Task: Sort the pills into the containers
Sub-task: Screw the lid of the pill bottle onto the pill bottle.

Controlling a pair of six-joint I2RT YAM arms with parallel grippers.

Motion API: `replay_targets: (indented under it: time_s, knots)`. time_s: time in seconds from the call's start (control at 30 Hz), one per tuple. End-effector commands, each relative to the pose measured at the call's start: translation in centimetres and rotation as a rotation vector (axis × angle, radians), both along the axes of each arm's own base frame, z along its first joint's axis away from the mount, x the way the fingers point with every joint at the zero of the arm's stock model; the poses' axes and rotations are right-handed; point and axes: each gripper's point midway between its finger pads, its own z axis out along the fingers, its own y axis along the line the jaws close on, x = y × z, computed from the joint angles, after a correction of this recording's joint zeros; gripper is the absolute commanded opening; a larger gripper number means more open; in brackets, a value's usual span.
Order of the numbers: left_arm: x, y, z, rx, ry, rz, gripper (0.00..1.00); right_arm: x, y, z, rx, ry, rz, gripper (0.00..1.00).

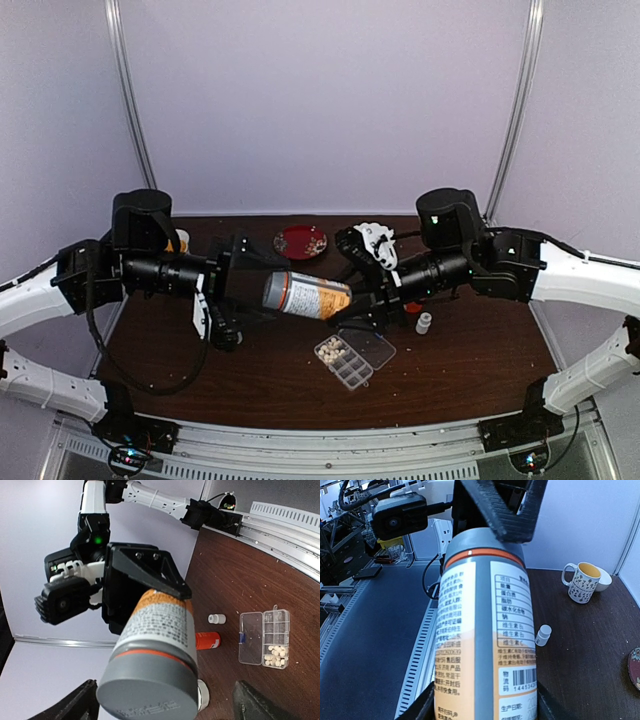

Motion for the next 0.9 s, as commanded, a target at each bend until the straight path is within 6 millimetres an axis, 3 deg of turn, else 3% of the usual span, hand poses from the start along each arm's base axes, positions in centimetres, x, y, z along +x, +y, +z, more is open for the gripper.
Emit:
replay_targets:
  time_s: [0.0, 0.13, 0.33, 0.43, 0.57, 0.77, 0.87]
  knots:
    - [0.7, 0.4, 2.2, -0.113, 0.159, 0.101, 0.98, -0.5, -0.8, 1.9, 0.032, -0.015, 0.0, 0.0]
    - [0.2, 0.8, 3.3, -0.209, 0.402, 0.131, 0.98, 0.0, -1.5, 1.9, 0.015, -0.052, -0.035, 0.0]
    - [4.3, 2.4, 7.7, -0.475, 0.855, 0.429, 0.98, 1.7, -2.7, 3.2, 0.066, -0.155, -0.161, 0.0]
    - [4.6, 2.5, 8.7, -0.47, 1.071, 0.499, 0.98, 2.5, -3.2, 4.0, 0.107, -0.217, -0.225, 0.0]
    - [4.7, 1.1, 8.7, -0.459, 1.363, 0.511, 0.97, 3.2, -3.5, 4.0, 0.095, -0.3, -0.284, 0.0]
    - [3.6, -0.3, 8.8, -0.369, 1.607, 0.442, 0.97, 4.1, -4.1, 4.3, 0.102, -0.378, -0.372, 0.0]
    - [4.5, -0.4, 8.2, -0.343, 1.74, 0.49, 0.98, 4.0, -4.0, 4.5, 0.105, -0.399, -0.375, 0.0]
